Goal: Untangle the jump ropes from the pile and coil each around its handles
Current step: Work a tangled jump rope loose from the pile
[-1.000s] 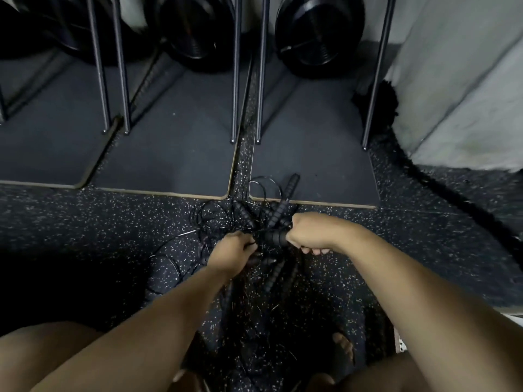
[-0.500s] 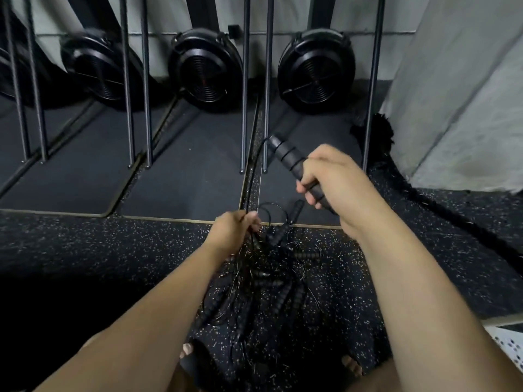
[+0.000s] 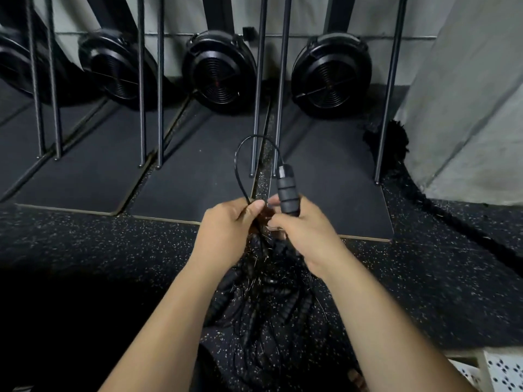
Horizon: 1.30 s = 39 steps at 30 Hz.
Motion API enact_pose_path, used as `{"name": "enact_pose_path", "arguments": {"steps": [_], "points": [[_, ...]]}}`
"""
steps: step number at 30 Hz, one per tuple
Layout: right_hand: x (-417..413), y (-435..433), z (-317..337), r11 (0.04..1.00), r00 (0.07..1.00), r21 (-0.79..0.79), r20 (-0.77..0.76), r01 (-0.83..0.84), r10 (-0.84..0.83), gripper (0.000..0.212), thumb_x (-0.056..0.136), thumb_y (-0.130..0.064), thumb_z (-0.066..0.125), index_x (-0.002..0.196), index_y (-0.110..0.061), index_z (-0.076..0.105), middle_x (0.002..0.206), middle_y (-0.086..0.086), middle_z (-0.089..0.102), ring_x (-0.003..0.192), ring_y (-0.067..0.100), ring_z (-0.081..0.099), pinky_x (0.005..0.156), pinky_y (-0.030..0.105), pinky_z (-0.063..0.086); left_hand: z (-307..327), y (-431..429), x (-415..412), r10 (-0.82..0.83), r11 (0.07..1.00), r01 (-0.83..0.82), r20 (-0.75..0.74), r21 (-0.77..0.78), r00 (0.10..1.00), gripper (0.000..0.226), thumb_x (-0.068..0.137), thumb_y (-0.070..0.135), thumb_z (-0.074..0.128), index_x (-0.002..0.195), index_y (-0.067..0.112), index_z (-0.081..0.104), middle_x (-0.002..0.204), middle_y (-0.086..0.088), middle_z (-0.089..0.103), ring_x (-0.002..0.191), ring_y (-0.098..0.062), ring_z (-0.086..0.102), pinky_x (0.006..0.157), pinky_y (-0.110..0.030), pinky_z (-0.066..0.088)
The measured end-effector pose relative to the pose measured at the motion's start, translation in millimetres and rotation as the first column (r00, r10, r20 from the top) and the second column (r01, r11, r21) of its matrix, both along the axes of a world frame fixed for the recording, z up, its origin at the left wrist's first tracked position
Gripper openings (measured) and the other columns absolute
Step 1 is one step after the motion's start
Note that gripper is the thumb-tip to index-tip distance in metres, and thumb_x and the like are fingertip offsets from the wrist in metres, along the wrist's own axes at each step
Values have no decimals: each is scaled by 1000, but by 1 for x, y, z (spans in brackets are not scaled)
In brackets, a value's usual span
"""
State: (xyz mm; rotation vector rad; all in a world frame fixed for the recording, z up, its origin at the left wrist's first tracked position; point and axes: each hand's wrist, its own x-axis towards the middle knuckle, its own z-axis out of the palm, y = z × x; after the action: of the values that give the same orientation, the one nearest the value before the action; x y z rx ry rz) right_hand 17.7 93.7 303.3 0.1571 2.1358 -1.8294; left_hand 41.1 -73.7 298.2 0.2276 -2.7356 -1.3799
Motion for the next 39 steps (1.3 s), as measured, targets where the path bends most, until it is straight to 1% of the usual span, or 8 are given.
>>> {"name": "enact_pose_path", "arguments": {"steps": [5, 9, 13, 17, 20, 25, 29, 39], "points": [[16, -8, -2, 990, 1000, 141, 7, -30, 29, 22, 78, -20, 76, 99, -20, 74, 91, 12, 78, 90, 39, 74, 86, 54, 60, 10, -2, 5, -33, 978, 47, -73, 205, 997, 30, 107, 48, 60, 93, 30, 80, 86, 8, 80, 86, -19, 78, 84, -48, 62], [19, -6, -10, 977, 997, 215, -80, 8, 10, 12, 86, -20, 77, 98, -21, 79, 86, 4, 80, 81, 23, 72, 78, 39, 57, 16, 7, 3, -37, 943, 77, -126, 325, 991, 28, 107, 39, 63, 87, 26, 79, 82, 3, 80, 77, -18, 78, 78, -45, 65], [22, -6, -12, 953, 986, 298, -168, 52, -1, 10, 82, -24, 84, 88, -25, 75, 79, -6, 77, 80, 23, 73, 81, 48, 61, 17, 8, 3, -5, 875, 50, -96, 481, 995, 21, 107, 31, 63, 99, 25, 82, 88, -1, 81, 81, -18, 79, 72, -32, 60], [23, 1, -8, 955, 978, 265, -187, 136, -87, 14, 79, -28, 87, 81, -25, 73, 72, -3, 75, 73, 26, 74, 78, 55, 62, 12, 6, -8, -47, 801, 51, -22, 596, 999, 18, 106, 28, 65, 115, 28, 80, 100, -4, 81, 93, -15, 77, 89, -32, 61], [19, 12, 0, 964, 971, 197, -193, 179, -141, 16, 79, -28, 89, 84, -20, 76, 71, 0, 76, 69, 24, 74, 78, 58, 63, 2, 12, -9, -212, 851, 177, 15, 495, 977, 36, 101, 6, 61, 118, 35, 76, 107, 7, 81, 102, -5, 74, 97, -26, 54], [12, 25, 31, 980, 961, -32, -192, 195, -198, 12, 89, -9, 85, 94, -5, 74, 85, 11, 82, 88, 34, 81, 88, 55, 66, -30, 21, -1, -397, 906, 368, 118, 209, 910, 29, 100, 9, 62, 115, 31, 74, 94, 5, 78, 71, -9, 59, 71, -30, 49], [17, 31, 61, 940, 945, -264, -186, 215, -269, 16, 93, -5, 81, 98, -7, 66, 90, 14, 82, 90, 28, 82, 87, 44, 67, -50, 26, 0, -408, 911, 388, 165, 137, 898, 11, 105, 24, 68, 112, 30, 74, 102, 10, 79, 92, 0, 71, 92, -25, 57], [5, 49, 50, 862, 935, -425, -90, 275, -343, 27, 96, -11, 79, 117, 1, 68, 107, 17, 81, 104, 29, 80, 96, 45, 63, -60, 33, -10, -379, 888, 417, 206, -194, 902, 20, 105, 32, 66, 90, 25, 77, 81, 7, 75, 75, -13, 70, 77, -35, 57]]}}
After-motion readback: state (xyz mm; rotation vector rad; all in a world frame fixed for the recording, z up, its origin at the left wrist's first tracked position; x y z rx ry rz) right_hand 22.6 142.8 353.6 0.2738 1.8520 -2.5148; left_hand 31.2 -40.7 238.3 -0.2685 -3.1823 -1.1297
